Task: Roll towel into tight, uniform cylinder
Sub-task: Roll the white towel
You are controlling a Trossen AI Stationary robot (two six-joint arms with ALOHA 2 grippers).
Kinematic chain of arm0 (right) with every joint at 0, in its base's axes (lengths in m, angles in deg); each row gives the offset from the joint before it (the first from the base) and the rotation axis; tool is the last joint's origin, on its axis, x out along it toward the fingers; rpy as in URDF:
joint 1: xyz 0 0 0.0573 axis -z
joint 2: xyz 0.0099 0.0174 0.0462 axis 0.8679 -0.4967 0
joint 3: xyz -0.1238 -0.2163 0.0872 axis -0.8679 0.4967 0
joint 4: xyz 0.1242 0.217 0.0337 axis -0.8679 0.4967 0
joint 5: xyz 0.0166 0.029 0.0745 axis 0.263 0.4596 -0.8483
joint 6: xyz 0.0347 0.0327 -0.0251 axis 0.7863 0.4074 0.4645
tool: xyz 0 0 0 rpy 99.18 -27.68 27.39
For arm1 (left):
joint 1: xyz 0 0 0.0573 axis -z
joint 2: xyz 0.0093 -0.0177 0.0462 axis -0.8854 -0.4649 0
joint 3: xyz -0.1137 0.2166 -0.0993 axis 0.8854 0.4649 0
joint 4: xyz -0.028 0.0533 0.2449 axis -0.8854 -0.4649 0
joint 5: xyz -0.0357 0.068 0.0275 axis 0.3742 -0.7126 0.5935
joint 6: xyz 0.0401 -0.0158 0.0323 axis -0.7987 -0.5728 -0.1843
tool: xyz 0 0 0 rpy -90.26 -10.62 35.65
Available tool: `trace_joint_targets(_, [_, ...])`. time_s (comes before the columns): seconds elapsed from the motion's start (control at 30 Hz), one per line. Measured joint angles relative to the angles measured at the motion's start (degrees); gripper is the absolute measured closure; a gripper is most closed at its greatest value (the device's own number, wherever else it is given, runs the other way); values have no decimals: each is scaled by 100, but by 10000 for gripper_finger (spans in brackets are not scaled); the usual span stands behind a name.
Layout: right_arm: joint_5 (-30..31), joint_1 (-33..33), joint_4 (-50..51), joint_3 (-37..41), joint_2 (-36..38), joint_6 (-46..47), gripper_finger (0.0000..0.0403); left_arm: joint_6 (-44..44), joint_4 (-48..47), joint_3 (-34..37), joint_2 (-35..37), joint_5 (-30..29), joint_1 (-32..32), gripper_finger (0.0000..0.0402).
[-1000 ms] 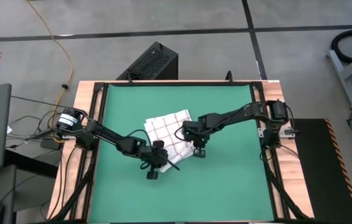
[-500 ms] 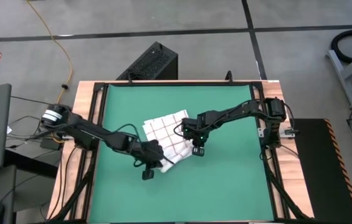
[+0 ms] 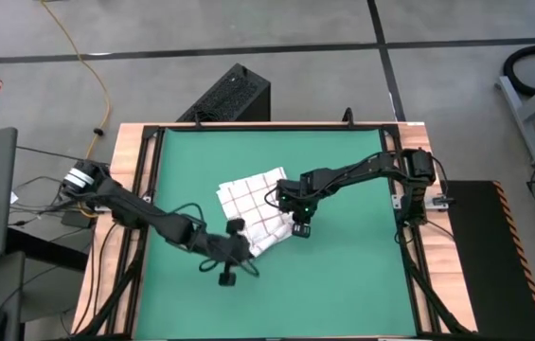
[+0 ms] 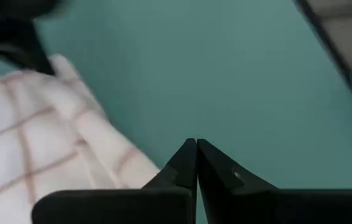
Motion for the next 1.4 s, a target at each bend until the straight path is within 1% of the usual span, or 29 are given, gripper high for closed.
trace_joint_targets(0.2, [11, 15, -167, -3, 0, 2, 384, -748, -862, -651, -734, -200, 252, 402])
trace_joint_targets(0.3, [13, 12, -269, 3, -2, 0, 384, -944, -1022, -942, -1090, -228, 328, 402])
trace_joint_targets(0.43, [17, 16, -433, -5, -1, 0, 384, -822, -1263, -1074, -1518, -287, 352, 402])
trace_joint_targets(0.53, [19, 14, -467, -3, -2, 0, 384, -474, -1563, -1094, -1686, -661, 345, 402])
trace_joint_targets(0.63, [11, 14, -471, -3, -2, -2, 384, -44, -2021, -1101, -1673, -1100, 318, 402])
trace_joint_targets(0.73, [7, 14, -499, -3, -2, -2, 384, 256, -2505, -1103, -1643, -1267, 312, 402])
trace_joint_targets(0.83, [4, 12, -530, -7, -2, 0, 384, 466, -2625, -1102, -1631, -1398, 314, 402])
trace_joint_targets(1.0, [-8, 10, -527, -8, -2, 0, 384, 761, -2690, -1100, -1372, -1651, 318, 402])
trace_joint_targets(1.17, [-13, 3, -522, -8, -2, 2, 384, 746, -2916, -1100, -1146, -2296, 297, 402])
trace_joint_targets(1.2, [-15, 1, -521, -7, -2, 2, 384, 735, -2931, -1100, -1145, -2346, 277, 402])
trace_joint_targets(1.33, [-20, 1, -515, -7, -2, 7, 384, 789, -2925, -1096, -1149, -2168, 194, 402])
trace_joint_targets(1.4, [-22, 1, -515, -7, -2, 21, 384, 814, -2838, -1094, -1083, -2173, 229, 401])
